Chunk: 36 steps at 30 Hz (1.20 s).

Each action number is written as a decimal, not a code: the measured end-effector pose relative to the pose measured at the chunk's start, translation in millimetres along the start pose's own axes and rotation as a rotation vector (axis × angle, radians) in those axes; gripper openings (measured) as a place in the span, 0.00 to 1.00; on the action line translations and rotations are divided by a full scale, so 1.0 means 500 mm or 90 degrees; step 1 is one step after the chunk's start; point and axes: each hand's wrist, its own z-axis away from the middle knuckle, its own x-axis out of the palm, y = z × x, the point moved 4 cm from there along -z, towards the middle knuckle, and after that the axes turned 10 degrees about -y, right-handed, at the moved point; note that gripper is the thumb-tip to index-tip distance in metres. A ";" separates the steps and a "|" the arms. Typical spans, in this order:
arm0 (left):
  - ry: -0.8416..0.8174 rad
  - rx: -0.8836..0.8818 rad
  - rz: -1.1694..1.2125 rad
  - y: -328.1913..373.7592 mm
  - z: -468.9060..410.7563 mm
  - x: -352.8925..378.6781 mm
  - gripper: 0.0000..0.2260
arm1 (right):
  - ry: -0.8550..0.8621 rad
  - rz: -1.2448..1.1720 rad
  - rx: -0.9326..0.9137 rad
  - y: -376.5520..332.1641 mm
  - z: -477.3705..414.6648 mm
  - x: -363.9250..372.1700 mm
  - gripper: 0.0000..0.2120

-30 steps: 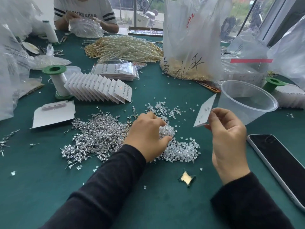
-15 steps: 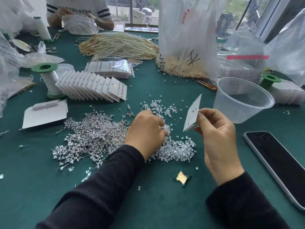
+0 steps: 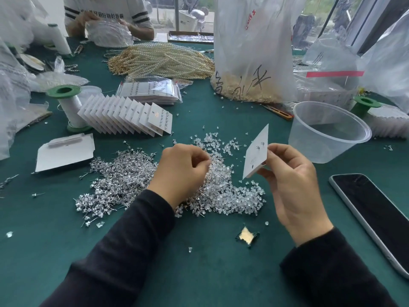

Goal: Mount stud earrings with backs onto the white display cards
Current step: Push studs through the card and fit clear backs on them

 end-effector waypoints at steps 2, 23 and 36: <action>-0.039 -0.002 -0.008 -0.002 0.006 -0.005 0.05 | -0.021 -0.029 0.026 0.003 0.000 0.004 0.09; -0.094 0.064 0.473 0.033 0.039 -0.015 0.07 | -0.247 -0.328 0.206 0.019 0.015 0.050 0.17; -0.161 0.001 0.613 0.022 0.038 0.005 0.11 | -0.237 -0.294 0.176 0.018 0.015 0.048 0.14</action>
